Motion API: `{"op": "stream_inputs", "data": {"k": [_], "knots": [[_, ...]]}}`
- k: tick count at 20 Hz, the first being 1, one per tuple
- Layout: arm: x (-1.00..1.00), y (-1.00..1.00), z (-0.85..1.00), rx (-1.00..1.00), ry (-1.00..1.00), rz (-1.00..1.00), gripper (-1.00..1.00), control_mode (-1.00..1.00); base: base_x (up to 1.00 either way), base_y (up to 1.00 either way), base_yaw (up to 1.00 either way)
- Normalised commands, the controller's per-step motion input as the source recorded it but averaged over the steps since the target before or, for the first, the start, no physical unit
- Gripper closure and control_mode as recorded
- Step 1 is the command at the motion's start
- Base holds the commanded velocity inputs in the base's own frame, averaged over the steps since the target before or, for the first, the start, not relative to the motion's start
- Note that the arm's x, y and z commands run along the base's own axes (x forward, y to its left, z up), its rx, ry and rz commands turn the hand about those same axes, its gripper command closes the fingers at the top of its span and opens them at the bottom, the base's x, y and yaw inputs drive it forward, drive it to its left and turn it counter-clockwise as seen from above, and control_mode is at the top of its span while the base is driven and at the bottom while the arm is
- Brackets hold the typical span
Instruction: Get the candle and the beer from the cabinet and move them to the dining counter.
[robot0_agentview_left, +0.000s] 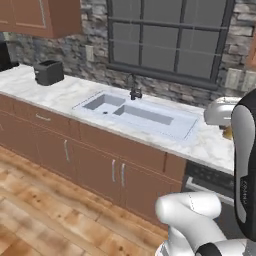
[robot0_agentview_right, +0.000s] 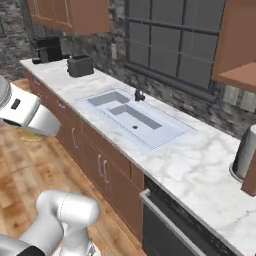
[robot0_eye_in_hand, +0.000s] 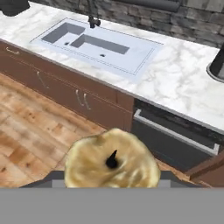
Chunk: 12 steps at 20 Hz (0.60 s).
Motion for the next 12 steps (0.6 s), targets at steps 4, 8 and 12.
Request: {"op": "stream_inputs", "data": {"k": [4, 8, 12], "knots": [[0.00, 0.00, 0.00, 0.00, 0.00, 0.00, 1.00, 1.00, -0.15, 0.00, 1.00], [0.00, 0.00, 0.00, 0.00, 0.00, 0.00, 1.00, 1.00, -0.33, 0.11, 0.99], [0.00, 0.00, 0.00, 0.00, 0.00, 0.00, 1.00, 1.00, -0.92, 0.42, 0.81]]}}
